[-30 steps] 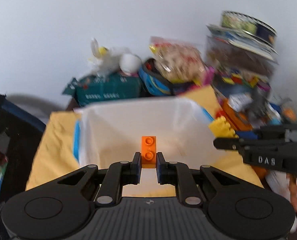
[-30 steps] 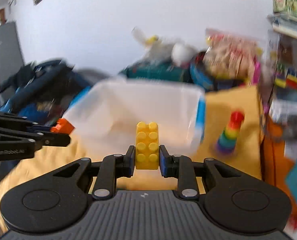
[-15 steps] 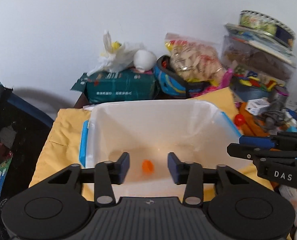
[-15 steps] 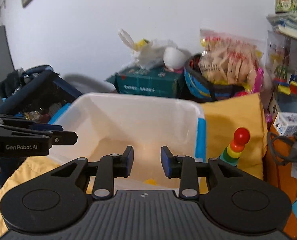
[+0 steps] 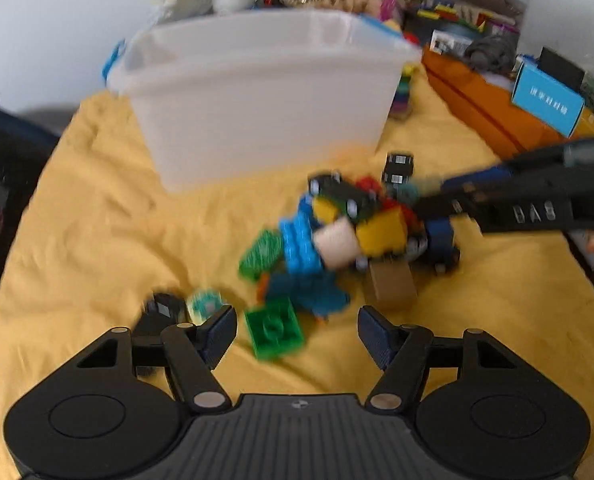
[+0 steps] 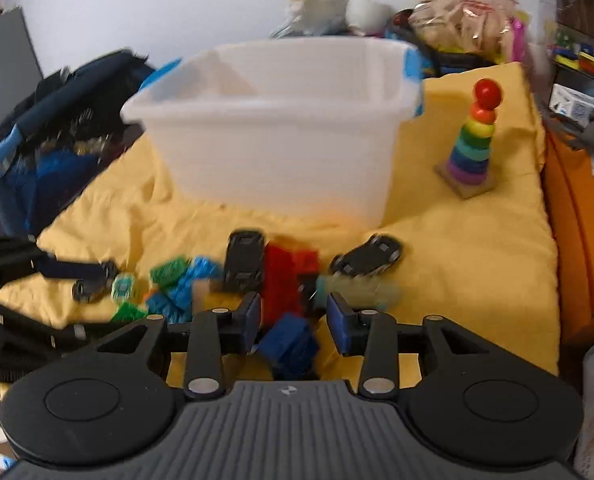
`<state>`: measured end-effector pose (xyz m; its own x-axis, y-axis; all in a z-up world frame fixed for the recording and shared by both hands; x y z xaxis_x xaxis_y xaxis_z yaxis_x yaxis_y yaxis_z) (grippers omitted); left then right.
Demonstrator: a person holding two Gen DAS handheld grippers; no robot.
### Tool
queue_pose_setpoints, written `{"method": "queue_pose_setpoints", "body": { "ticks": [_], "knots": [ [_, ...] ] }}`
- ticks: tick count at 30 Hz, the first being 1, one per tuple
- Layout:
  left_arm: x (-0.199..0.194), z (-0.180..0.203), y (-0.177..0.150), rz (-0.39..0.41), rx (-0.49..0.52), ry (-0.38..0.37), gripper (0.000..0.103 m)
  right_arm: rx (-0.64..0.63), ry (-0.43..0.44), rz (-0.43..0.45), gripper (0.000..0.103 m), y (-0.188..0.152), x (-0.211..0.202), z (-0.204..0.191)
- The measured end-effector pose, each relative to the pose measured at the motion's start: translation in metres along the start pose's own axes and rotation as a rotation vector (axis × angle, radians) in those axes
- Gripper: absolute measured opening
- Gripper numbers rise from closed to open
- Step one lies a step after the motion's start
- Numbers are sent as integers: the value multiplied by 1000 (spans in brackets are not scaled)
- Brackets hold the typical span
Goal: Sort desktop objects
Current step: 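Grasp a black toy car with the right gripper from the pile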
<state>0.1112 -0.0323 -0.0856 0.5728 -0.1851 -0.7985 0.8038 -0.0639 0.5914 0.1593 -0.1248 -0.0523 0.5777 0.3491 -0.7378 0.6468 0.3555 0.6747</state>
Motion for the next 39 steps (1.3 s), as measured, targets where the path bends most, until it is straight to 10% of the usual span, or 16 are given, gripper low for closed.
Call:
{"method": "queue_pose_setpoints", "body": {
  "ticks": [14, 26, 37, 39],
  "knots": [
    [-4, -8, -15, -11, -67, -17, 70, -293, -86, -37, 33, 22, 59, -43],
    [1, 6, -2, 5, -36, -50, 70, -23, 112, -51, 33, -15, -14, -24],
    [17, 88, 17, -33, 212, -259, 69, -68, 66, -252, 35, -100, -25, -26],
    [30, 100, 16, -52, 316, -244, 50, -86, 37, -231, 35, -97, -29, -24]
  ]
}}
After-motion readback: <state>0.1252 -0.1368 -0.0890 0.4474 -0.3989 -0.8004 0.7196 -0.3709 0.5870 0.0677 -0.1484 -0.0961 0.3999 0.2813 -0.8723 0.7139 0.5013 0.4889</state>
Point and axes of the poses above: each gripper's, at about its wrist camera, not at the fingertips, and x roughly the way its jaws point, z to its right, y to its top, the point moved 9 cm from there along x, roughly the way its jaws point, and after that the axes turned 8 degrees about -x, right-handed, at the moved point
